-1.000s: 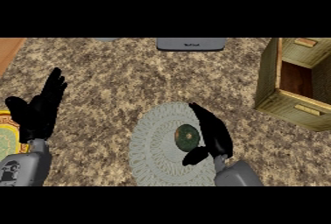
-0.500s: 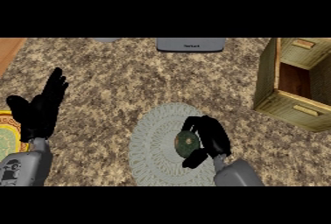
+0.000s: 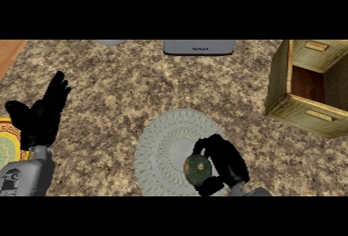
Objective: Pick the squash from the placemat and place it in the basket
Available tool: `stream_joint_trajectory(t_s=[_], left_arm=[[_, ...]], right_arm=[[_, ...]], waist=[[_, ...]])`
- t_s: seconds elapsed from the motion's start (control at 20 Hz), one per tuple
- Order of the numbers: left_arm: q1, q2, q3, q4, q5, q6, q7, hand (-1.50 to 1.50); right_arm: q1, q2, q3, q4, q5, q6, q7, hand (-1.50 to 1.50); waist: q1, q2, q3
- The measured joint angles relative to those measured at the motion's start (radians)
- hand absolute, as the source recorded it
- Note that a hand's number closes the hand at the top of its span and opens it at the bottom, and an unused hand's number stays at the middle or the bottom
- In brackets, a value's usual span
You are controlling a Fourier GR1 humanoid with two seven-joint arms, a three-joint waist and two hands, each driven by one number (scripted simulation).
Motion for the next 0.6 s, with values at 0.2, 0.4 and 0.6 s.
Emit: stream_joint_trajectory(t_s=[0.2, 0.4, 0.6], left_arm=[[-0.004, 0.007, 0.013, 0.004, 0.007, -0.007, -0.002, 0.0], [0.026, 0.005, 0.012, -0.026, 0.007, -0.009, 0.001, 0.0], [0.03, -0.008, 0.005, -0.018, -0.003, -0.001, -0.009, 0.0]], right_arm=[[0.09, 0.005, 0.019, -0.063, -0.028, -0.022, -0.038, 1.5], [0.201, 0.023, 0.041, -0.191, -0.083, -0.066, -0.088, 1.5], [0.253, 0.049, 0.038, -0.348, -0.161, -0.086, -0.117, 1.5]], waist=[[0.001, 0.008, 0.005], [0.0, 0.016, 0.011], [-0.004, 0.02, 0.013]])
